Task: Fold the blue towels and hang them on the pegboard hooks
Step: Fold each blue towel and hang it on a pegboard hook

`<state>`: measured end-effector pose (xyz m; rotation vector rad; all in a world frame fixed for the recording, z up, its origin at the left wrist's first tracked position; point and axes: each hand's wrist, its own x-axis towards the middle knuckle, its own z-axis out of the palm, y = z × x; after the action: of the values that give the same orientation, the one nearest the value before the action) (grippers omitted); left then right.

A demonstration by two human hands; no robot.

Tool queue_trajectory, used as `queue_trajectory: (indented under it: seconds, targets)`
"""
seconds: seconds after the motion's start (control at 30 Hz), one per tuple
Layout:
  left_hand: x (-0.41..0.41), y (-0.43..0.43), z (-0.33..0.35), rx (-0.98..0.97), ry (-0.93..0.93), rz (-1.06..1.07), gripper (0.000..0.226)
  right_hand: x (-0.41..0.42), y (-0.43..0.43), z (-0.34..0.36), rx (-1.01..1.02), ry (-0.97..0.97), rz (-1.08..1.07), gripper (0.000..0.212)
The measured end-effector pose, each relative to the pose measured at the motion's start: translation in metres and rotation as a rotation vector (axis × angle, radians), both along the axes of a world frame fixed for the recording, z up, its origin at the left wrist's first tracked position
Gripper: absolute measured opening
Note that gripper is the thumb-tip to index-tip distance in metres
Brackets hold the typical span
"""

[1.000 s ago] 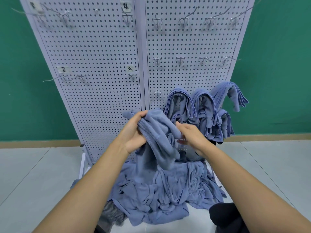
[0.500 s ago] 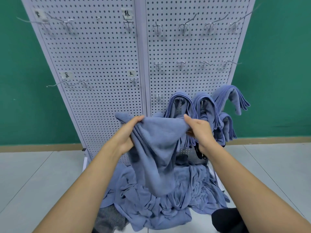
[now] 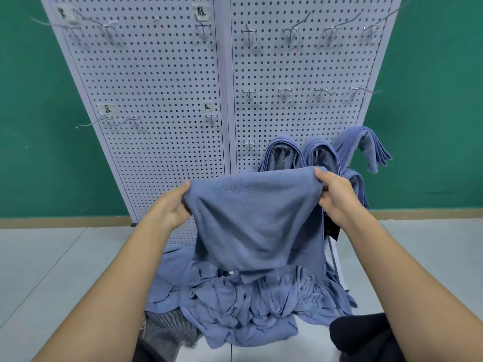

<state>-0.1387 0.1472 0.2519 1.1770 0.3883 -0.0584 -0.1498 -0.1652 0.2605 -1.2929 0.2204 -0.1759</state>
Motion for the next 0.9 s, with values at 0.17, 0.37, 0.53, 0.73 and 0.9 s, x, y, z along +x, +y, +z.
queue_trajectory:
  seconds: [0.17,0.37,0.53,0.73,0.9]
  targets:
    - [-0.012,-0.002,0.005,-0.141,0.133,-0.274,0.023,0.0,0.0,-0.001,-0.069,-0.043,0.048,0.02]
    - [-0.013,-0.009,-0.002,-0.075,0.163,-0.36,0.029,0.0,0.0,0.0,-0.086,-0.072,0.073,0.02]
    - [-0.009,-0.019,-0.009,0.02,0.14,-0.336,0.042,-0.001,-0.001,0.001,-0.085,-0.082,0.077,0.019]
    - [-0.002,-0.013,-0.001,0.115,-0.011,-0.248,0.018,-0.003,-0.009,-0.001,-0.046,-0.029,0.041,0.021]
    - [0.001,-0.005,-0.002,0.235,-0.068,-0.061,0.003,-0.004,-0.016,-0.007,-0.115,-0.01,0.046,0.021]
